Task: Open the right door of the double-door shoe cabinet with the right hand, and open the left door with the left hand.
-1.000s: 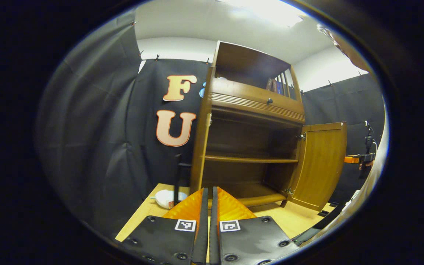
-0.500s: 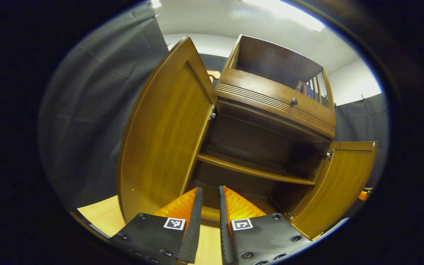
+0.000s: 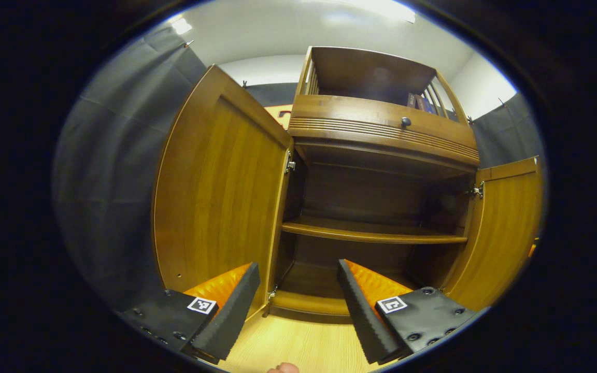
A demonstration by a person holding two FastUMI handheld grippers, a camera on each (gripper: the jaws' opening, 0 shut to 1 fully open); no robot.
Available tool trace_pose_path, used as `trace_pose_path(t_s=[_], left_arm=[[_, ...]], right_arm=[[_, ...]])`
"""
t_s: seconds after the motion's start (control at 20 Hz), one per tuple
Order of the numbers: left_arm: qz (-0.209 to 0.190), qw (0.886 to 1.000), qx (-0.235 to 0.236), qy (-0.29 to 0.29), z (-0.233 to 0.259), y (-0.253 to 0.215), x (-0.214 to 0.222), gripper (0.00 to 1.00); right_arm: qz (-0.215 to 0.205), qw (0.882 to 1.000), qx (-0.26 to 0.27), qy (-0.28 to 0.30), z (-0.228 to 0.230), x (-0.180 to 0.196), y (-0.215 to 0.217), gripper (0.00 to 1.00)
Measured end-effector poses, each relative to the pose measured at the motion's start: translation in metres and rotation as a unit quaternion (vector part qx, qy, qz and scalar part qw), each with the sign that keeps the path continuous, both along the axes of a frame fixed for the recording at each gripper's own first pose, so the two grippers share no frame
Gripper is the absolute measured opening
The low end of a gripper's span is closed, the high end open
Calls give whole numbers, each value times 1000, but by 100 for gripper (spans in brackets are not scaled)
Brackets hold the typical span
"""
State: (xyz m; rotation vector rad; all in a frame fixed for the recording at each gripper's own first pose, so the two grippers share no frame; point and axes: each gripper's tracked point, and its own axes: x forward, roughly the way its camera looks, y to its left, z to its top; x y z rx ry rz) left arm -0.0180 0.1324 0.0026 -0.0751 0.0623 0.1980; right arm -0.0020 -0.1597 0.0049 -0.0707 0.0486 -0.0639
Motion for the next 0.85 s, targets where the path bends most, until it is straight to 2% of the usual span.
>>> trace_pose_path(t_s=[0.05, 0.5, 0.55, 0.6, 0.65, 0.7, 0.75, 0.8, 0.85], left_arm=[[2, 1000, 9, -2, 1, -3, 0, 94], [1, 999, 45, -29, 28, -20, 1, 94], [-2, 998, 52, -33, 31, -22, 2, 94], [-4, 998, 57, -36, 34, -24, 3, 94], [-1, 998, 58, -35, 34, -25, 4, 94], [-1, 998, 58, -34, 36, -27, 4, 94], [-4, 998, 57, -35, 38, -29, 7, 94], [-6, 998, 55, -37, 39, -32, 9, 94], [-13, 998, 51, -38, 38, -36, 11, 94]], right_arm=[[0, 1000, 0, -2, 0, 0, 0, 86], [-20, 1000, -11, -10, 4, -1, -16, 87], [-18, 1000, -3, -13, 7, -1, -14, 92], [-16, 1000, 3, -16, 9, -1, -12, 87], [-16, 1000, 4, -17, 10, -1, -11, 87], [-21, 1000, 2, -18, 10, 0, -14, 92], [-25, 999, 1, -20, 12, 1, -17, 82], [-26, 999, 5, -22, 13, 0, -17, 87], [-26, 999, 10, -22, 13, 0, -17, 87]])
